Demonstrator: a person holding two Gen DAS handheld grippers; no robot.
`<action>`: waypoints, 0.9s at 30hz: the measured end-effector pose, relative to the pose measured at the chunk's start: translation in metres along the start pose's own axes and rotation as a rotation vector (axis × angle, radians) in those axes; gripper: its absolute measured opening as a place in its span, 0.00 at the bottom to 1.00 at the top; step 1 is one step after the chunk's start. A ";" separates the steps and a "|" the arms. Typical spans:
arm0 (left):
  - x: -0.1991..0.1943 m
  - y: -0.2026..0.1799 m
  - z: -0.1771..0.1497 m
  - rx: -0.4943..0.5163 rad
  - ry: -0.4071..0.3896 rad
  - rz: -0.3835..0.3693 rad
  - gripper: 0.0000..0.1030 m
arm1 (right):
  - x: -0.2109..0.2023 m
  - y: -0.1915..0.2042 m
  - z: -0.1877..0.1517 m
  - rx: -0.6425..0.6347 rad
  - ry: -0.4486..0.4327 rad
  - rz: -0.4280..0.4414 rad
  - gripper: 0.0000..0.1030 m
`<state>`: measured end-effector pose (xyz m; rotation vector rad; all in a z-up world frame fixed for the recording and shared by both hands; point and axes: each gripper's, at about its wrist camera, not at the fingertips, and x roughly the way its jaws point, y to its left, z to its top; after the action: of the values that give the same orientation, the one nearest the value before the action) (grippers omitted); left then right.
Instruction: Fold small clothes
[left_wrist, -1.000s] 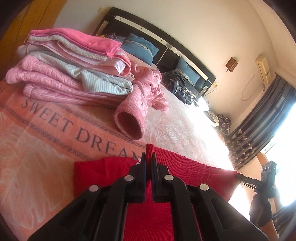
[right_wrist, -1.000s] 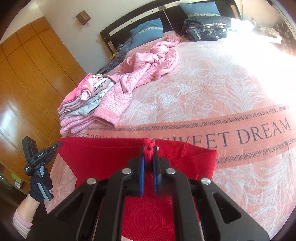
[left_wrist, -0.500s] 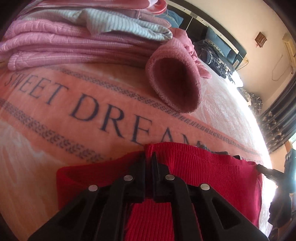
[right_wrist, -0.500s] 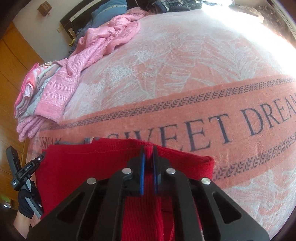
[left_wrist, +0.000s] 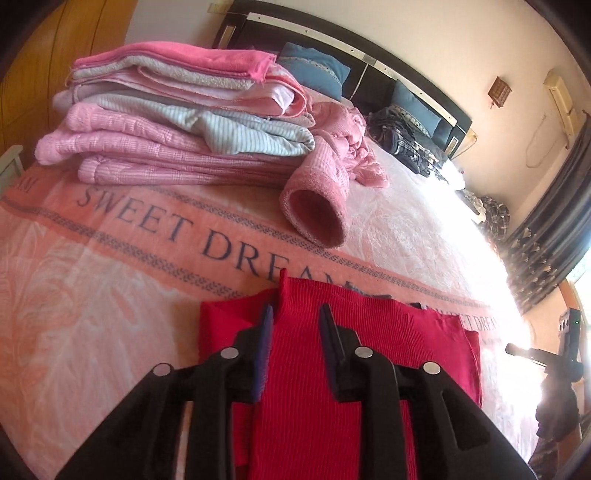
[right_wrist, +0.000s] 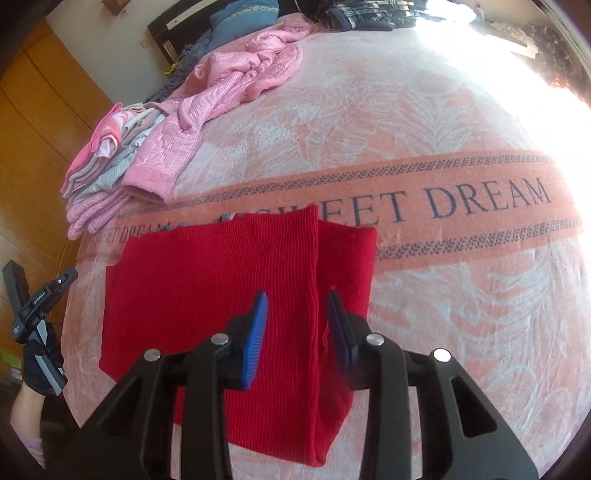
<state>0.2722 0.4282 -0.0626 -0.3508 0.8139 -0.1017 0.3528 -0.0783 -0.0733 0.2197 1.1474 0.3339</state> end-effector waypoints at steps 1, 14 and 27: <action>-0.006 -0.004 -0.009 0.001 0.017 -0.007 0.28 | -0.001 0.000 -0.014 0.000 0.029 0.006 0.34; 0.017 -0.004 -0.112 0.002 0.224 -0.015 0.31 | 0.032 -0.015 -0.122 0.013 0.214 0.061 0.27; 0.032 -0.007 -0.124 0.081 0.266 0.002 0.31 | 0.025 -0.028 -0.137 -0.006 0.267 0.038 0.06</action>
<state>0.2042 0.3816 -0.1616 -0.2627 1.0700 -0.1821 0.2407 -0.0954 -0.1583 0.1958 1.4061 0.4092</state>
